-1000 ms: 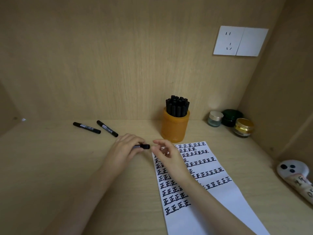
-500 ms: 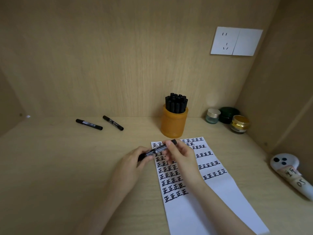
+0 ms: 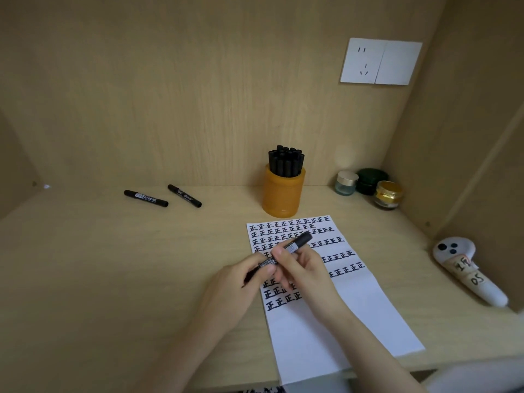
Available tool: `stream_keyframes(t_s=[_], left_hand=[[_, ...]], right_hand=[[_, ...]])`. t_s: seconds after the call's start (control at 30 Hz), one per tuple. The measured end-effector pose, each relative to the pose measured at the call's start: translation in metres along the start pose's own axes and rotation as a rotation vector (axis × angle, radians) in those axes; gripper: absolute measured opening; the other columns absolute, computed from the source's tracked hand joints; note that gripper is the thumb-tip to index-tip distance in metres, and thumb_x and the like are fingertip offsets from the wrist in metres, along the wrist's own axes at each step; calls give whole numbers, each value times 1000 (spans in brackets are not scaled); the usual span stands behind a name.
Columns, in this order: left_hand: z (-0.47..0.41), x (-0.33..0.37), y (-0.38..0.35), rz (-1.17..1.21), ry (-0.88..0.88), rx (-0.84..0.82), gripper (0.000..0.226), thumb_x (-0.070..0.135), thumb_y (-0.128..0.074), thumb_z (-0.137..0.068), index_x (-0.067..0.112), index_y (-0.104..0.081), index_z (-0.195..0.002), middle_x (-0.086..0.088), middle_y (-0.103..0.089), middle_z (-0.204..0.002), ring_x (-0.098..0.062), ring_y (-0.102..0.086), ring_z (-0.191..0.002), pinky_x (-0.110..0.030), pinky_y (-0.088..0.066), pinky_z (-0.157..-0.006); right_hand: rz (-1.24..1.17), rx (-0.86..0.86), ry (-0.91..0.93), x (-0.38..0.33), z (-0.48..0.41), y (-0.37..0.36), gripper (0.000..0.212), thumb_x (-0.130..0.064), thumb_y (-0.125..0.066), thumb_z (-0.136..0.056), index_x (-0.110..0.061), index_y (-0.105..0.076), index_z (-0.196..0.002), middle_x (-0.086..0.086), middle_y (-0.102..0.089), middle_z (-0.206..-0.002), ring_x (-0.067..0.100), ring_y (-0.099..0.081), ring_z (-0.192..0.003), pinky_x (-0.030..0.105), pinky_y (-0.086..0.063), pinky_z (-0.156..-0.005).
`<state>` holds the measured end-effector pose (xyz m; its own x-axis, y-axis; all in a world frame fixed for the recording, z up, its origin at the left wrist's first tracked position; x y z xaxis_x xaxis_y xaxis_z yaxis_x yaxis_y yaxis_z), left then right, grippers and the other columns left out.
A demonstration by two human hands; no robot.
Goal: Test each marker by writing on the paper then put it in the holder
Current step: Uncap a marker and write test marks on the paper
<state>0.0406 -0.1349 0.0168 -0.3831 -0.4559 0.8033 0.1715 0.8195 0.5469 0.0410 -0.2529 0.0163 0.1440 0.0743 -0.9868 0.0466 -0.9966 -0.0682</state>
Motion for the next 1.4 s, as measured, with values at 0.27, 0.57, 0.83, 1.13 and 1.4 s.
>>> stream_keyframes(t_s=[0.27, 0.57, 0.83, 1.13, 1.4], left_hand=[[12, 7, -9, 48, 23, -24, 46, 76, -53, -68, 41, -56, -98, 10, -68, -79, -9, -63, -71, -37, -51, -71], [38, -17, -13, -257, 111, -54, 27, 67, -55, -74, 47, -48, -90, 20, -66, -83, -11, -58, -54, -21, -43, -52], [42, -15, -13, -488, 126, -84, 44, 75, -51, -71, 46, -49, -104, 8, -48, -51, -8, -52, -50, -16, -39, -51], [42, -14, -12, -577, 107, -73, 46, 77, -46, -73, 47, -51, -107, 11, -48, -53, -2, -39, -41, -15, -29, -47], [41, -16, -14, -571, 103, -66, 45, 76, -47, -73, 47, -51, -107, 12, -49, -53, -1, -37, -39, -14, -28, -48]], right_hand=[[-113, 181, 11, -9, 16, 36, 36, -24, -68, -85, -22, -53, -52, 7, -47, -44, 15, -37, -36, 23, -28, -41], [17, 360, -96, 9, 34, 89, 23, -28, -65, -89, -7, -70, -81, 16, -71, -69, 14, -64, -53, 19, -34, -41], [235, 475, -62, 15, 35, 88, 30, -11, -70, -85, -11, -53, -61, -14, -51, -43, -2, -45, -41, 10, -34, -46], [321, 494, -40, 21, 36, 89, 24, -5, -64, -83, -11, -49, -66, -8, -48, -53, -1, -43, -46, 10, -32, -47], [365, 458, -31, 22, 33, 86, 19, -8, -66, -84, -2, -55, -70, -6, -53, -58, 0, -48, -52, 10, -35, -50]])
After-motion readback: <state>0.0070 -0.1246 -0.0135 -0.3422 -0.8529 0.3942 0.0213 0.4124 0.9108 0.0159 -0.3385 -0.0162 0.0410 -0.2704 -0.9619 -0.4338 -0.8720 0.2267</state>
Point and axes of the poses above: each hand's wrist, its own z-axis away from the middle knuckle, its own y-axis out of the back of the hand, x = y × z, the point moved 9 cm from there along -z, towards the middle knuckle
